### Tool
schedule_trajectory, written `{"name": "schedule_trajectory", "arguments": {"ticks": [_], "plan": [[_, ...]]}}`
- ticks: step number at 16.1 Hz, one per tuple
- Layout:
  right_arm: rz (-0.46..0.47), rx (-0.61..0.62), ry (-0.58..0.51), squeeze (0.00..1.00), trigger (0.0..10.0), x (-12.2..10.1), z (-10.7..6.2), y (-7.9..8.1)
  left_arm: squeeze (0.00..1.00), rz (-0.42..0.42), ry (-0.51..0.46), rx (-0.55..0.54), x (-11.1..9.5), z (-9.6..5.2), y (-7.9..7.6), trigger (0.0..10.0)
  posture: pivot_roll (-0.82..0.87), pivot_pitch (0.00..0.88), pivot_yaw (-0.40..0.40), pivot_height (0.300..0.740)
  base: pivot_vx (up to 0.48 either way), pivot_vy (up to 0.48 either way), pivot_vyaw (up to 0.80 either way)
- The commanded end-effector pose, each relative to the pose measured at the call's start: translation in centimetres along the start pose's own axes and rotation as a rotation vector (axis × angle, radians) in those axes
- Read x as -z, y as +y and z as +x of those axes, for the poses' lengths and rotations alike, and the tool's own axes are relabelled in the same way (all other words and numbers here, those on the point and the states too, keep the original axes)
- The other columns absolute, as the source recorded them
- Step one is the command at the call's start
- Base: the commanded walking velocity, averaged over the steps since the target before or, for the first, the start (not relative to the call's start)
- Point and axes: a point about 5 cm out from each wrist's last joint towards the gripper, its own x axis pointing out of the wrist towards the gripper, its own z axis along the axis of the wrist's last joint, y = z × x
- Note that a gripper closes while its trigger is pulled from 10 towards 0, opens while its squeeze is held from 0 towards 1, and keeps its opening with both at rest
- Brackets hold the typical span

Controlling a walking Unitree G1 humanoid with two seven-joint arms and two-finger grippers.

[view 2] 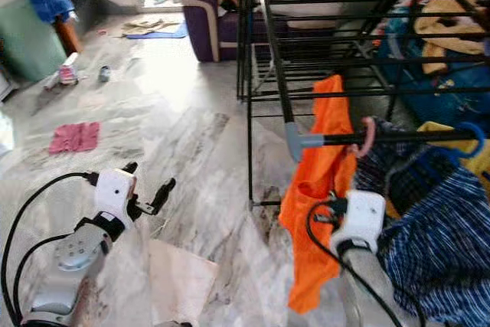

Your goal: Hang hanger

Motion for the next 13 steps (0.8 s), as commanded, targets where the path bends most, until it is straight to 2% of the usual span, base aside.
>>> {"name": "schedule_trajectory", "arguments": {"ticks": [1,2,4,6,10,13], "plan": [[0.001,-0.043,-0.206,0.0,10.0,-4.2,-0.4,0.7,0.0,-0.003,-0.011,0.003,-0.3,0.2,0.0,10.0,-0.04,0.0,0.003,0.74,0.0,0.0,0.0],[-0.026,-0.059,-0.147,0.0,10.0,-2.9,-1.6,0.4,0.0,-0.012,-0.02,0.011,-0.6,0.3,-0.2,10.0,-0.04,0.0,0.005,0.74,0.0,0.0,0.0],[-0.039,-0.045,-0.117,0.0,10.0,-2.1,-2.4,-0.4,0.0,-0.014,-0.031,0.016,-1.2,0.4,-0.3,10.0,-0.04,0.0,0.003,0.74,0.0,0.0,0.0],[-0.059,-0.041,-0.119,0.0,10.0,-2.2,-2.7,-0.8,0.0,-0.014,-0.02,0.007,-1.0,0.2,-0.3,10.0,-0.03,0.004,0.005,0.74,0.0,0.0,0.0],[-0.064,-0.046,-0.102,0.0,10.0,-1.6,-3.5,-0.2,0.0,-0.038,0.0,-0.008,-0.7,-0.5,-0.8,10.0,-0.03,0.022,0.012,0.74,0.0,0.0,0.0],[-0.063,-0.054,-0.102,0.0,10.0,-1.7,-3.0,0.1,0.0,-0.043,0.009,-0.006,-0.7,-0.5,-1.0,10.0,-0.02,0.034,0.01,0.74,0.0,0.0,0.0]]}}
